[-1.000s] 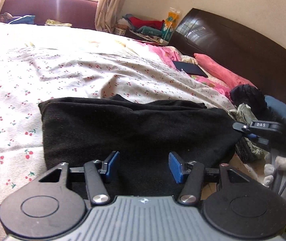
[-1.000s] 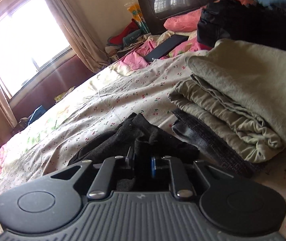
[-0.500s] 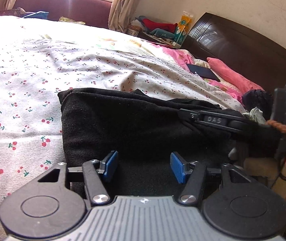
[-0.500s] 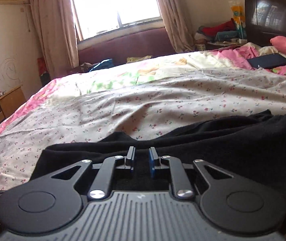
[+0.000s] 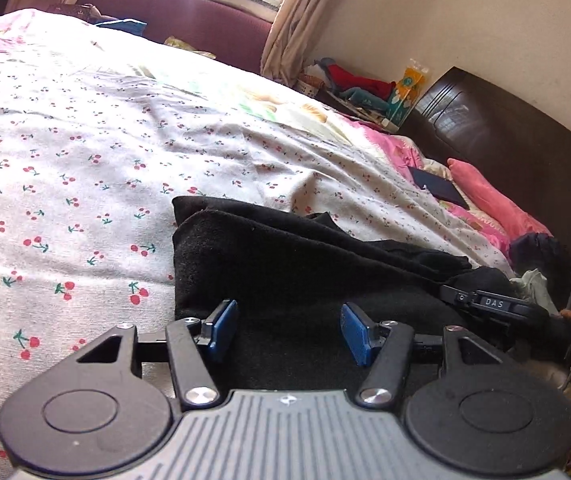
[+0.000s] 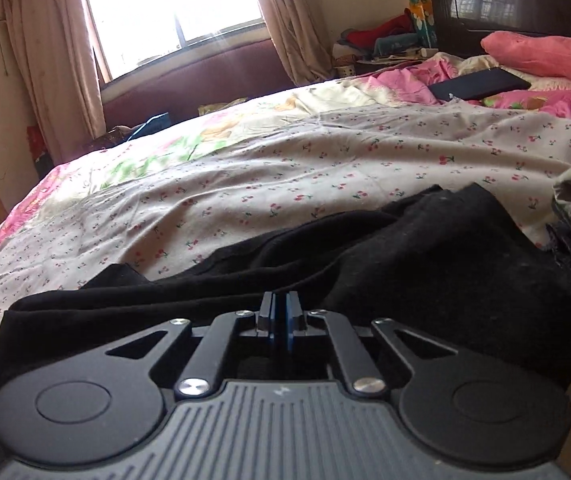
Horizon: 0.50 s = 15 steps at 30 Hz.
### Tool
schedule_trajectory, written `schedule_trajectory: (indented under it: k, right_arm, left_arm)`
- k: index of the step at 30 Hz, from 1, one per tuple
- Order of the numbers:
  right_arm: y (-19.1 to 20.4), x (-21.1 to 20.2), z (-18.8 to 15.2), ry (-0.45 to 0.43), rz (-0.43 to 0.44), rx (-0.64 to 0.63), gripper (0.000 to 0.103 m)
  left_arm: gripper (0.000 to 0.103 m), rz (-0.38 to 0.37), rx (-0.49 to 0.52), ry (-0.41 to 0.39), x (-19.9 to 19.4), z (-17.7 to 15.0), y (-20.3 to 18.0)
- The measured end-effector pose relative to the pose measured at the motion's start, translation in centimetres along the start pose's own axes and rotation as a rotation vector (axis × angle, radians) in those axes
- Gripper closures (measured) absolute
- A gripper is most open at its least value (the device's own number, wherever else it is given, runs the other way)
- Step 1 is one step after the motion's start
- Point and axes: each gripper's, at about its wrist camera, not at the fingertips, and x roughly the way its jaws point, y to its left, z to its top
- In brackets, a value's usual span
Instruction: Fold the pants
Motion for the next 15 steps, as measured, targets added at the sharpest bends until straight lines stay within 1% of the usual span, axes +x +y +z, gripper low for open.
schedule_trajectory:
  k: [1,2,3,4,5,8,9,10,11,12,13,14,15]
  right_arm:
    - [-1.3,-0.1,0.1,0.007,0.013,0.071,0.103]
    - [-1.6,-0.7,0.3,-0.005,0.016,0.123,0.101]
    - [-1.1,-1.4,0.6,-0.025,0.008,0.123,0.093]
    - [-0.2,-2.1,0.9,-0.048,0.004,0.079,0.09]
    - [0.8,-2.5,1.0,-0.062,0.019,0.032,0.09]
    - [4.3,-3.1,0.9,-0.047,0.153,-0.031,0.09]
    - [5.2,-3.1,0.7,-0.041,0.184,-0.049,0.09]
    - [6.6,-2.8,0.2,-0.018,0.227,-0.081,0.092]
    - [7.5,-2.3,-0.2,0.0,0.238,-0.105,0.091]
    - [8.3,-1.5,-0.7,0.023,0.233,-0.128,0.091]
    - [8.9,-0.1,-1.4,0.074,0.205,-0.139,0.091]
    - [9.0,1.3,-1.8,0.113,0.171,-0.136,0.097]
    - [9.0,1.9,-1.8,0.124,0.142,-0.12,0.098]
  left_arm:
    - [0.033,0.012,0.016,-0.005,0.0,-0.1,-0.3]
    - [0.033,0.027,0.049,-0.02,-0.2,-0.2,-0.9]
    - [0.033,0.039,0.073,-0.035,-0.5,-0.3,-1.3]
    - [0.033,0.052,0.094,-0.059,-0.9,-0.4,-1.7]
    - [0.032,0.062,0.103,-0.079,-1.3,-0.4,-1.8]
    - [0.031,0.085,0.069,-0.125,-2.5,-0.2,-1.4]
    - [0.027,0.102,0.049,-0.125,-2.7,-0.1,-1.1]
    - [0.025,0.131,0.032,-0.113,-2.5,-0.1,-0.7]
    - [0.025,0.165,0.013,-0.093,-2.3,0.0,-0.2]
    - [0.025,0.177,-0.018,-0.074,-2.0,0.0,0.4]
    - [0.025,0.161,-0.063,-0.053,-1.7,0.0,1.2]
    - [0.025,0.137,-0.109,-0.019,-1.2,0.0,1.9]
    - [0.025,0.124,-0.156,0.023,-0.7,-0.1,2.6]
